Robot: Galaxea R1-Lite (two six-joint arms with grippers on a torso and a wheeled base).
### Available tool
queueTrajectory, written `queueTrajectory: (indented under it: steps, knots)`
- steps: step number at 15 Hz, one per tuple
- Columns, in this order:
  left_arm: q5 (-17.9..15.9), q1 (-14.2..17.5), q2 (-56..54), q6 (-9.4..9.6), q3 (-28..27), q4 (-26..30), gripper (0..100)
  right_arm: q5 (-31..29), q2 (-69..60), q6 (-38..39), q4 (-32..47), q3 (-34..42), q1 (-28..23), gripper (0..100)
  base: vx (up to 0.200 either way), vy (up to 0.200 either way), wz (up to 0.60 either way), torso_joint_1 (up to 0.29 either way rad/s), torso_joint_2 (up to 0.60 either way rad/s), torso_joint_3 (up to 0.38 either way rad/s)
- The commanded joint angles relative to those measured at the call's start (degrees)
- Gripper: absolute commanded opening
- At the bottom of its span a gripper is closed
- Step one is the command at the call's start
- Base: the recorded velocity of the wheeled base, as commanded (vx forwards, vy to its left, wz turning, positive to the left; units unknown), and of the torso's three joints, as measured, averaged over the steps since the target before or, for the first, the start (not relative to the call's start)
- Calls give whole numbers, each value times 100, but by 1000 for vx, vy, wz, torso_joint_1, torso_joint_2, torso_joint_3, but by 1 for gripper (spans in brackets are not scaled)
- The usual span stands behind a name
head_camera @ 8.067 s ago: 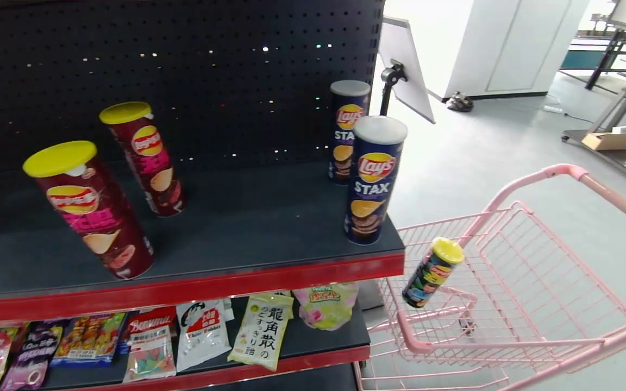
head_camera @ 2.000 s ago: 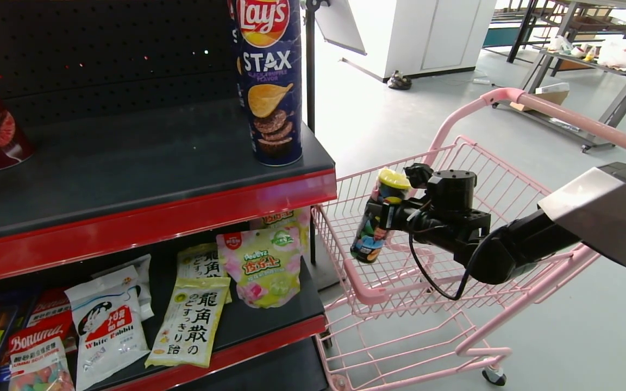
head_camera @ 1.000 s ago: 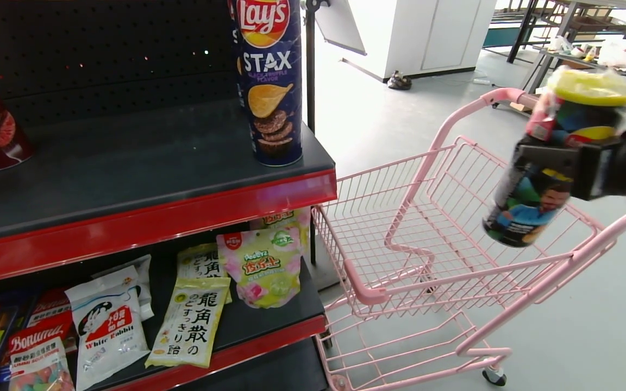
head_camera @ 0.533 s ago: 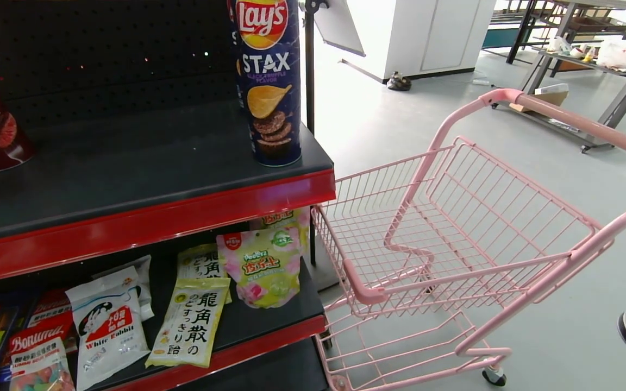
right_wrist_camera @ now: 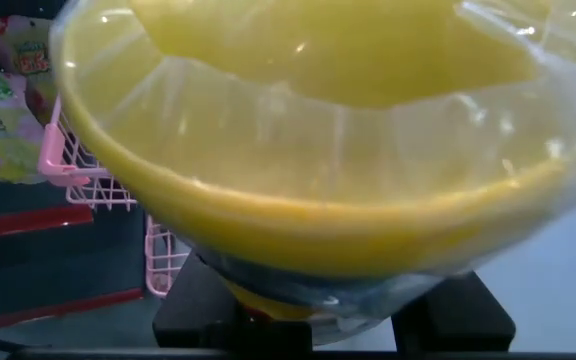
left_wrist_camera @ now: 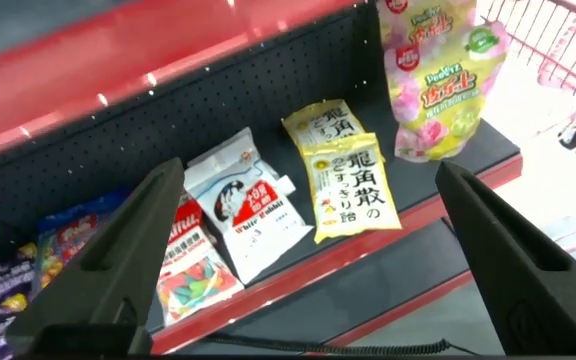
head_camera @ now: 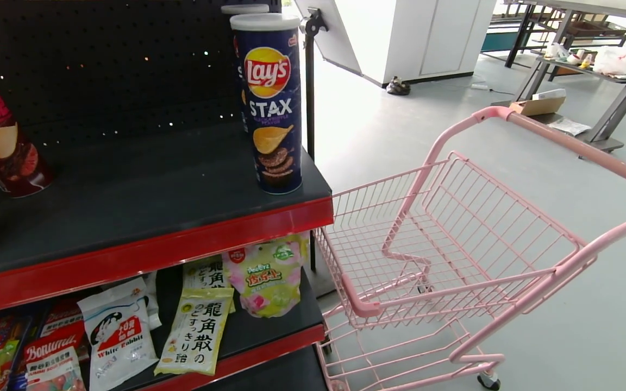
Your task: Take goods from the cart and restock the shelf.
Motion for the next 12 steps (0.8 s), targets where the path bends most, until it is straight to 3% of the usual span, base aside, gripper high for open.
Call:
queueTrajectory:
  steps: [1,12]
  knots:
    - [-3,-3,1,35,13,1,100,1,-16,-1,2,13,1,0,0,0,0,163,-525,-364]
    - [6,-3,-17,53,5,1,100,1,-16,-159,2,30,1,0,0,0,0,193,-532,-351]
